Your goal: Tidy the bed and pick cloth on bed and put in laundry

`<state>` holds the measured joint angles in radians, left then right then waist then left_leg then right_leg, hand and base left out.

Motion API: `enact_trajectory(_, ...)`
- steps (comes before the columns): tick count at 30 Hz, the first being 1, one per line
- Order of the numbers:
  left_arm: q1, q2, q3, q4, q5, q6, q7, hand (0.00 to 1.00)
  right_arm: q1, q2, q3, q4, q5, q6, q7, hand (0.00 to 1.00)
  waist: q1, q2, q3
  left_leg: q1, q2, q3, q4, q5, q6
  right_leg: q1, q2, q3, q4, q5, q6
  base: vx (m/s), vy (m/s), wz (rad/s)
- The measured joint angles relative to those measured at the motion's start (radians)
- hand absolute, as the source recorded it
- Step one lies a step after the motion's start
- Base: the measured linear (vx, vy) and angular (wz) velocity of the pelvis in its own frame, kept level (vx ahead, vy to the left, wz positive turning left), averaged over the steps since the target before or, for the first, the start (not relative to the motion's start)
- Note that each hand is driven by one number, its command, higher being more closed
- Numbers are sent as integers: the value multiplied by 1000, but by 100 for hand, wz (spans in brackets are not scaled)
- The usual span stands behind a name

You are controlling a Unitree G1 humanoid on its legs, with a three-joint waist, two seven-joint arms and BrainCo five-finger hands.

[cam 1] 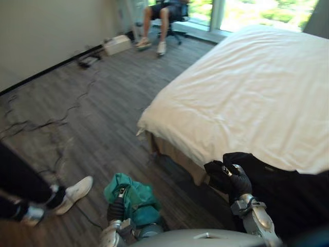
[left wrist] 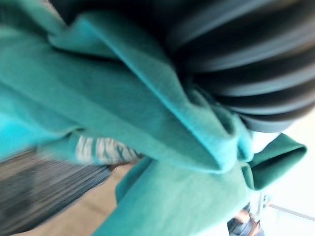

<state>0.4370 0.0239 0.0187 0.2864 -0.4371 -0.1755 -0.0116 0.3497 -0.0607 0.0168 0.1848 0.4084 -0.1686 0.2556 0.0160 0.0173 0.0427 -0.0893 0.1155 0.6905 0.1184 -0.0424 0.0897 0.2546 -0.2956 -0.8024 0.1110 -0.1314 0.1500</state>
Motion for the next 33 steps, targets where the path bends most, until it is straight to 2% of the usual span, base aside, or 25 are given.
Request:
enact_trajectory(1, -18, 1, -25, 16, 7, 7, -28, 100, -3, 0, -24, 39, 0, 2, -2, 100, 2, 13, -9, 11, -39, -66, -61, 70, -26, 3, -27, -44, 86, 1, -2, 151, 130, 156)
enact_trajectory(3, -31, 5, -46, 17, 20, 15, -33, 100, -6, 2, -33, 59, 2, 2, -6, 100, 0, 23, -14, 39, -78, -154, -154, 121, -21, 0, -58, -52, 213, 23, -22, 158, 79, 164)
enact_trajectory(4, -47, 16, -58, 21, 20, 15, -34, 100, -16, 1, -34, 85, 4, 2, -12, 100, -17, 36, -13, 49, -77, -231, -194, 147, -14, -6, -61, -41, 292, -23, -28, 148, -62, 172)
enact_trajectory(5, -73, 14, -56, 48, 19, 14, -32, 100, -40, 3, -16, 121, 6, 2, -30, 100, -24, 43, 6, 57, -72, -291, -215, 165, -13, -17, -26, -9, 244, -104, -18, 125, -102, 156)
enact_trajectory(6, -87, 18, -53, 66, 19, 16, -31, 100, -57, 4, -3, 129, 7, 1, -37, 100, -21, 29, 12, 61, -71, -304, -215, 167, -15, -27, -17, -4, 211, -109, -28, 90, -133, 107)
enact_trajectory(7, -106, 39, -55, 88, 19, 16, -30, 100, -88, 19, 18, 127, 3, 0, -58, 100, -12, -1, 44, 73, -99, -320, -209, 166, -23, -50, -26, -14, 166, -5, -78, 55, -84, 75)
enact_trajectory(8, -113, 43, -56, 108, 19, 19, -28, 100, -94, 24, 23, 129, 3, -3, -68, 100, -14, -2, 50, 75, -107, -340, -204, 159, -29, -34, -39, -37, 201, -9, -73, 80, -61, 76)
enact_trajectory(9, -118, 34, -81, 128, 19, 27, -26, 100, -94, 24, 24, 128, 2, -4, -93, 100, -7, 8, 55, 77, -102, -364, -197, 156, -32, -59, -62, -2, 290, 6, -92, 73, -34, 72)
enact_trajectory(10, -110, 29, -107, 128, 14, 28, -25, 100, -90, 8, 21, 142, 2, -7, -112, 100, -3, 25, 58, 89, -92, -404, -204, 135, -34, -95, -90, 51, 417, 28, -152, 64, -25, 67)
enact_trajectory(11, -107, 28, -113, 134, 8, 27, -24, 100, -89, 6, 18, 161, 2, -9, -115, 100, -7, 31, 62, 92, -88, -431, -204, 132, -31, -115, -81, 108, 452, -18, -145, 51, -50, 99)
enact_trajectory(12, -123, 29, -123, 157, -14, 27, -23, 100, -82, 19, 21, 193, 2, -9, -125, 100, -23, 41, 72, 88, -77, -487, -203, 133, -30, -146, -9, 223, 419, -105, -99, 45, -114, 125)
enact_trajectory(13, -155, 37, -121, 194, -25, 26, -21, 100, -74, 23, 27, 214, 2, -15, -132, 100, -27, 50, 90, 86, -66, -540, -207, 154, -25, -168, 69, 318, 342, -139, -105, 55, -138, 132)
enact_trajectory(14, -172, 41, -122, 214, -25, 27, -20, 100, -68, 23, 28, 228, 2, -17, -133, 100, -31, 44, 95, 86, -63, -560, -212, 161, -29, -177, 107, 363, 291, -139, -105, 52, -153, 116)
enact_trajectory(15, -193, 52, -125, 229, -25, 27, -8, 100, -65, 22, 27, 253, 2, -21, -134, 100, -33, 23, 108, 86, -70, -592, -216, 169, -40, -191, 150, 444, 190, -133, -100, 20, -121, 90)
enact_trajectory(16, -200, 74, -132, 229, -25, 27, -1, 100, -65, 26, 27, 267, 3, -26, -134, 100, -32, -15, 115, 78, -103, -593, -220, 166, -54, -215, 151, 514, 111, -69, -108, 8, -121, 87)
enact_trajectory(17, -209, 76, -133, 246, -26, 33, 6, 100, -70, 24, 19, 277, 3, -29, -134, 100, -39, -19, 118, 84, -102, -601, -220, 170, -62, -208, 150, 502, 122, -76, -104, 37, -116, 48)
enact_trajectory(19, -200, 53, -146, 250, -41, 40, 19, 100, -82, 9, -11, 281, 3, -42, -141, 100, -28, 1, 116, 89, -78, -557, -221, 175, -89, -203, 160, 484, 97, -75, -108, 88, -113, 6)
enact_trajectory(22, -198, 50, -142, 251, -73, 28, 19, 100, -100, 13, -10, 284, 0, -46, -142, 100, -28, 14, 112, 104, -70, -559, -222, 171, -99, -161, 176, 480, 63, -70, -108, 129, -108, 3)
enact_trajectory(25, -192, 58, -142, 251, -107, 6, 16, 100, -106, 26, -10, 286, 0, -46, -142, 100, -25, 8, 111, 120, -71, -558, -222, 167, -105, -130, 182, 481, 40, -68, -105, 134, -68, 4)
enact_trajectory(27, -193, 67, -142, 251, -113, 2, 16, 100, -114, 42, -7, 300, -1, -46, -140, 100, -26, -10, 113, 123, -71, -550, -222, 165, -108, -123, 183, 484, 30, -68, -105, 72, -35, -1)
enact_trajectory(28, -164, 59, -135, 287, -111, -4, 12, 100, -100, 61, -3, 337, -39, -46, -128, 100, -29, -28, 65, 156, -72, -529, -224, 140, -123, -72, 190, 494, -15, -66, -108, 0, 0, 0)
enact_trajectory(33, -164, 59, -135, 287, -111, -4, 12, 100, -100, 61, -1, 337, -39, -46, -128, 100, -29, -28, 65, 156, -72, -529, -224, 140, -123, -72, 190, 494, -15, -66, -108, 0, 0, 0)
